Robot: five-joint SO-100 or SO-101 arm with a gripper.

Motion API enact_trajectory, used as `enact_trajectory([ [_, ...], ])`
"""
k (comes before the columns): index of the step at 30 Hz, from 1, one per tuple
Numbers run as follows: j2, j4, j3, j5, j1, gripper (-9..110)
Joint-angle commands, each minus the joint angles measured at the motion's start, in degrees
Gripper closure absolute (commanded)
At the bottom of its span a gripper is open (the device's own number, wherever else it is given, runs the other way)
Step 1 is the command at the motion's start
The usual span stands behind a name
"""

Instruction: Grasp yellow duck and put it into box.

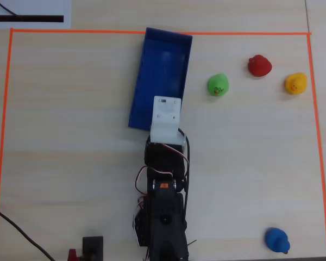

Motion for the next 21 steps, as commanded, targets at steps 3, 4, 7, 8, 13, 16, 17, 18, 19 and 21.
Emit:
enact_trajectory([
  [3, -25.75, -7.21, -37.44, 9.14, 7.47, 101],
  [4, -28.65, -6.59, -42.19, 9.93, 8.96, 101],
  [7, -37.00, -6.15, -54.67, 11.60, 14.94, 101],
  [8, -39.99, -6.42, -58.54, 12.22, 17.67, 101],
  [13, -56.87, -8.88, -75.50, 15.73, 34.10, 101],
  [16, -67.50, -7.91, -86.31, 18.02, 41.92, 101],
  [17, -71.02, -6.77, -89.82, 18.11, 44.03, 101],
  [18, -74.27, -5.62, -92.99, 18.19, 45.97, 101],
  [19, -77.34, -4.57, -95.54, 18.02, 47.72, 101],
  [21, -82.44, -3.08, -98.96, 17.40, 50.54, 99],
])
